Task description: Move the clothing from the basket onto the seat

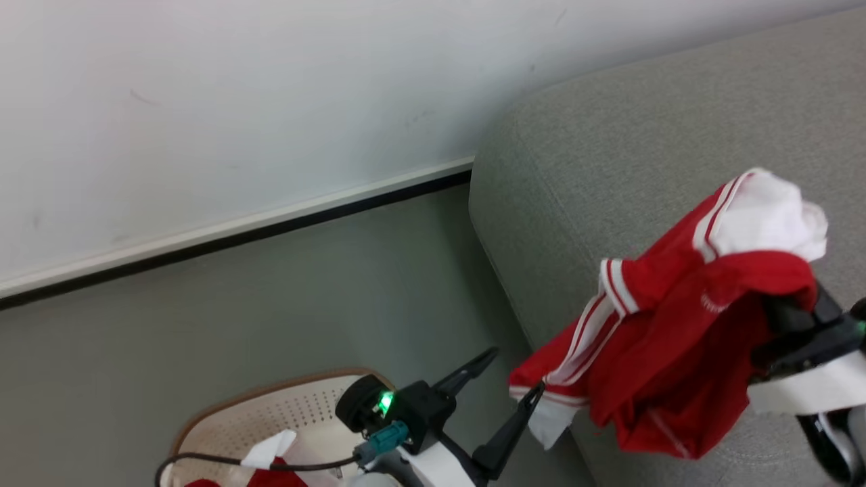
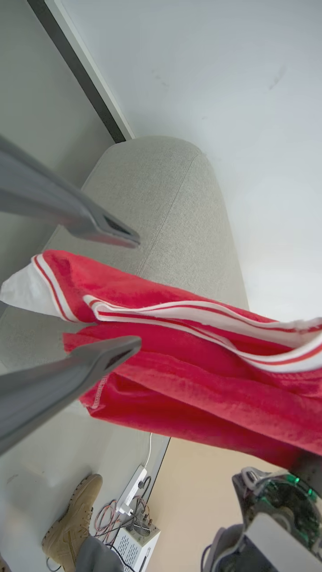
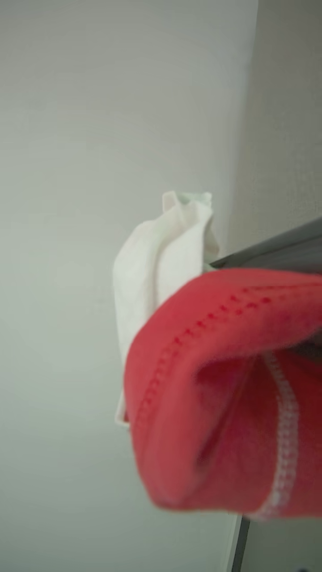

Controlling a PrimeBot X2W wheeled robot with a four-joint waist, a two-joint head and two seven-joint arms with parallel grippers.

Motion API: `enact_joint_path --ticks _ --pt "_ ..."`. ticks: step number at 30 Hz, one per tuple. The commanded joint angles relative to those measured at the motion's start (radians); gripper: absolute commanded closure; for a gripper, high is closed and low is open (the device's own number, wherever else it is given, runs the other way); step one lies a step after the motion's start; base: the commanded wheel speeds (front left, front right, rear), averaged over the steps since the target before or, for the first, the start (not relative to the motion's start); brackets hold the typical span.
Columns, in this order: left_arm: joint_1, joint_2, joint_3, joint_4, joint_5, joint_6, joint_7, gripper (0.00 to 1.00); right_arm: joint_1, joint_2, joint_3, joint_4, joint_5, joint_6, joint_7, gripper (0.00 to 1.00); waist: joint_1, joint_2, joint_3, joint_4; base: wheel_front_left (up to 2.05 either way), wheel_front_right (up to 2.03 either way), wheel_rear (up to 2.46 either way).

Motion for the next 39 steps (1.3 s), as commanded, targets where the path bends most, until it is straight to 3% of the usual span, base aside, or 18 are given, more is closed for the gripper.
enact_joint_path --ticks 1,5,11,24,28,36,37,38,39 --pt "-0.021 0.01 0.003 0.002 0.014 -0.004 -0.001 0.0 -0.043 -0.013 -0.013 -0.004 -0.003 0.001 -0.003 1.0 0.0 0.0 0.057 0.027 0.0 0.0 0.0" --pt "-0.074 0.015 0.008 0.007 0.028 -0.007 -0.001 0.0 -0.179 -0.041 -0.073 0.022 -0.001 0.0 -0.003 1.0 0.0 0.0 0.145 0.068 0.0 0.0 0.0" --pt "-0.156 0.013 0.014 0.002 0.051 -0.01 -0.001 0.0 -0.416 -0.136 -0.199 0.113 0.011 0.0 -0.001 1.0 0.0 0.0 0.275 0.137 0.0 0.0 0.0" --pt "-0.24 0.01 0.065 -0.047 0.084 0.002 -0.001 0.0 -0.836 -0.325 -0.307 0.475 0.026 0.0 0.078 1.0 0.0 0.0 0.459 0.239 0.0 0.0 0.0" --pt "-0.251 0.014 0.073 -0.059 0.099 0.006 -0.001 0.0 -0.877 -0.343 -0.333 0.628 -0.008 0.0 0.088 1.0 0.0 0.0 0.512 0.263 0.0 0.0 0.0" --pt "-0.224 0.017 0.078 -0.064 0.108 0.014 -0.001 0.0 -0.854 -0.286 -0.384 0.898 -0.075 0.0 0.063 1.0 0.0 0.0 0.544 0.305 0.0 0.0 0.0" --pt "-0.221 0.015 0.079 -0.065 0.107 0.015 -0.001 0.0 -0.851 -0.282 -0.388 0.929 -0.083 0.0 0.062 0.96 0.0 0.0 0.543 0.309 0.0 0.0 0.0" --pt "-0.217 0.014 0.08 -0.066 0.105 0.015 -0.001 0.0 -0.848 -0.276 -0.392 0.959 -0.09 0.0 0.059 0.67 0.0 0.0 0.539 0.312 0.0 0.0 0.0" --pt "-0.212 0.013 0.083 -0.068 0.103 0.016 -0.001 0.0 -0.845 -0.272 -0.393 0.986 -0.105 0.0 0.062 0.0 0.0 0.0 0.534 0.315 0.0 0.0 0.0"
